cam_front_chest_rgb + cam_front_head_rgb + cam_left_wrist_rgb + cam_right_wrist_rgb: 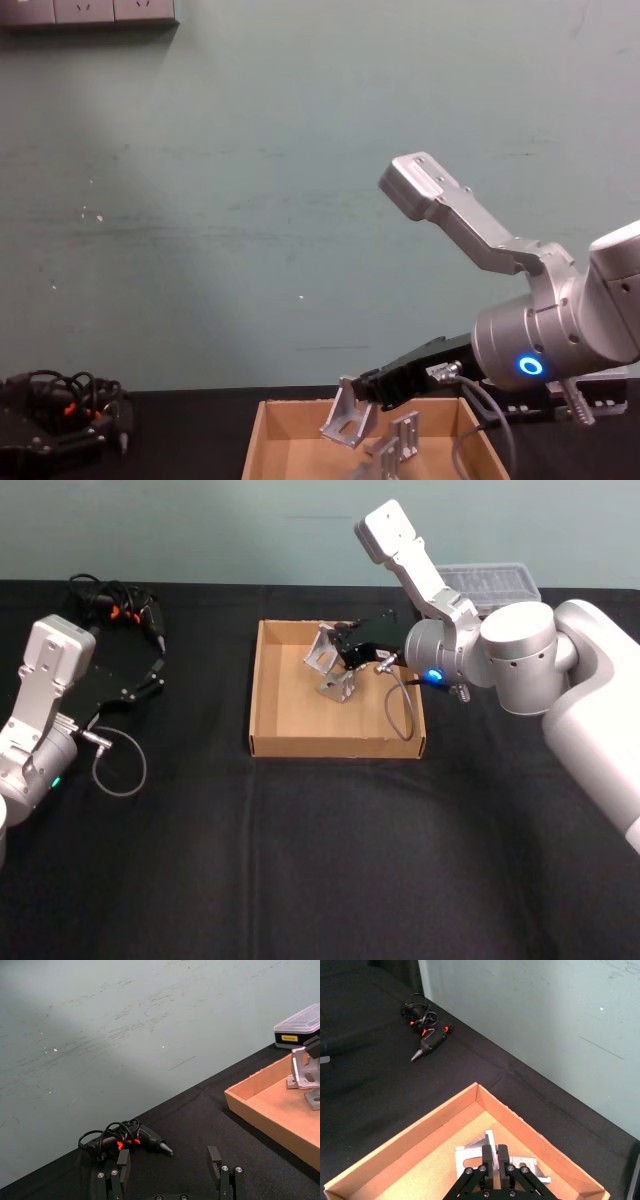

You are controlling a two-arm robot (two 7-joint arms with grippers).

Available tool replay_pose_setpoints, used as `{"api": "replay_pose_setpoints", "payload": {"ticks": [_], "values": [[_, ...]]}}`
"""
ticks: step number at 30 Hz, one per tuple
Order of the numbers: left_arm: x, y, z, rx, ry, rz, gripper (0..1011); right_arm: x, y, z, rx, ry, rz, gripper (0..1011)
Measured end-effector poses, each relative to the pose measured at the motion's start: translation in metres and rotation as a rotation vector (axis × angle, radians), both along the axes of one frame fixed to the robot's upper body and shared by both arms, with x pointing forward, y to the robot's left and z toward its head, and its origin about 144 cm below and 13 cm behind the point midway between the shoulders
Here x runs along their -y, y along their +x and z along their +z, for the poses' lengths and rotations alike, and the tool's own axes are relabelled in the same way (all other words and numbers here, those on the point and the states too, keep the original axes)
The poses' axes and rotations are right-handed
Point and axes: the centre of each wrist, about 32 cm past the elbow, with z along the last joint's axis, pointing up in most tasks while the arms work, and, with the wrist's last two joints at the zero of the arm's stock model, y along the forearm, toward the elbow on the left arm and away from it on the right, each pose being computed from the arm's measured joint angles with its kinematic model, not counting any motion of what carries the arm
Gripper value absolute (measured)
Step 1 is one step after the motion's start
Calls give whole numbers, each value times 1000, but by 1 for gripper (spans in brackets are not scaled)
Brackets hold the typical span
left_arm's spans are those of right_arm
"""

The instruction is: Use one hand to pick up the angle iron from the table and place it into the box.

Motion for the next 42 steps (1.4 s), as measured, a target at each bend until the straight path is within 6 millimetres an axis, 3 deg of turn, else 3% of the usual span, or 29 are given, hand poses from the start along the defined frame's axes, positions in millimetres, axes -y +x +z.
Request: {"api": "replay_pose_setpoints", "payload": {"ticks": [22,29,42], "values": [[0,0,0,0,0,0,1000,-8,8,0,-10,-12,11,81],[0,0,0,0,0,0,1000,-8,7,0,-9,-10,11,272],[0,0,0,0,0,0,1000,-8,7,0,-8,-8,12,723]]}}
